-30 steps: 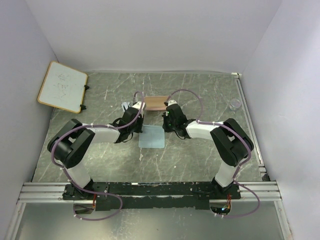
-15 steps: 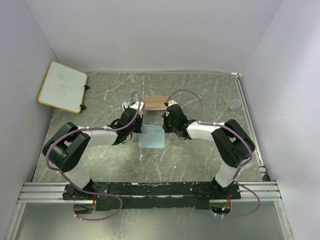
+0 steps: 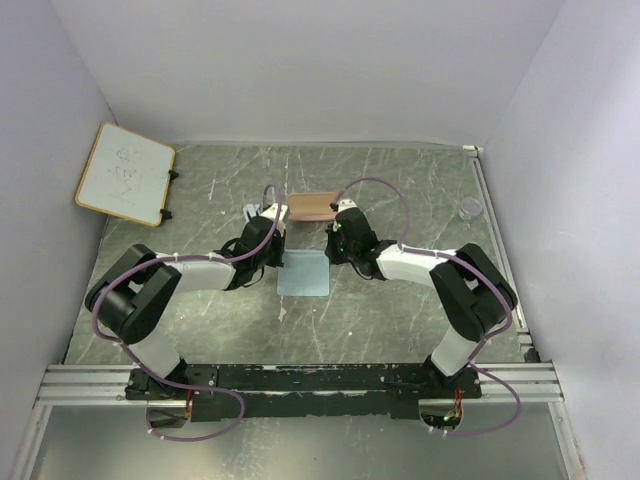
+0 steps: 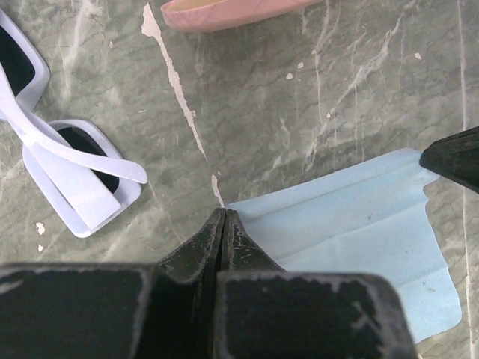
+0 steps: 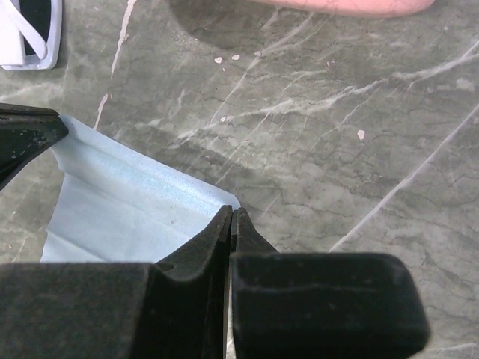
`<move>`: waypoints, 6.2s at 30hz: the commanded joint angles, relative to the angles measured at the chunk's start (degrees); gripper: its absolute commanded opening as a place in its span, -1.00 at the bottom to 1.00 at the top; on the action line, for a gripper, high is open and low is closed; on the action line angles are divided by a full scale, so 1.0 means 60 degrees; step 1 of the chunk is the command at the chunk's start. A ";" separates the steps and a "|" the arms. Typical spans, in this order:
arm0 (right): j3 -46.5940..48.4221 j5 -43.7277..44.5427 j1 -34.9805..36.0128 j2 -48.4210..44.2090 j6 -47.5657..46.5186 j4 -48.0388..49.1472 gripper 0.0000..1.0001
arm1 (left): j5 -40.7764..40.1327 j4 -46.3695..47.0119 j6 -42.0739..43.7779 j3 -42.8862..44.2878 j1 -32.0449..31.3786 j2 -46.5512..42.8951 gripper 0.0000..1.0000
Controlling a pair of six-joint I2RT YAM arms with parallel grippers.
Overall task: Organize the sunglasses
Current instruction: Fold the glasses cleaning cloth at the center of the board.
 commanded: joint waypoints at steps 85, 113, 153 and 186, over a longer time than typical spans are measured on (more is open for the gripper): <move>0.0475 0.0506 0.0123 0.1069 -0.0168 0.0570 -0.54 | -0.0162 0.0244 0.0153 0.0622 -0.0032 0.1165 -0.78; 0.0398 0.0616 0.0142 0.0993 -0.0179 0.0664 -1.00 | -0.0064 0.0375 0.0129 0.0572 -0.0032 0.1057 -0.86; -0.1035 0.0868 0.0451 -0.0845 0.0053 0.0643 -1.00 | -0.0815 -0.0406 -0.0156 -0.0223 -0.0563 -0.0616 -0.86; -0.0282 0.1822 0.0546 -0.0097 -0.0583 0.0866 -1.00 | -0.0919 -0.0271 -0.0206 -0.0382 -0.0801 -0.0649 -0.86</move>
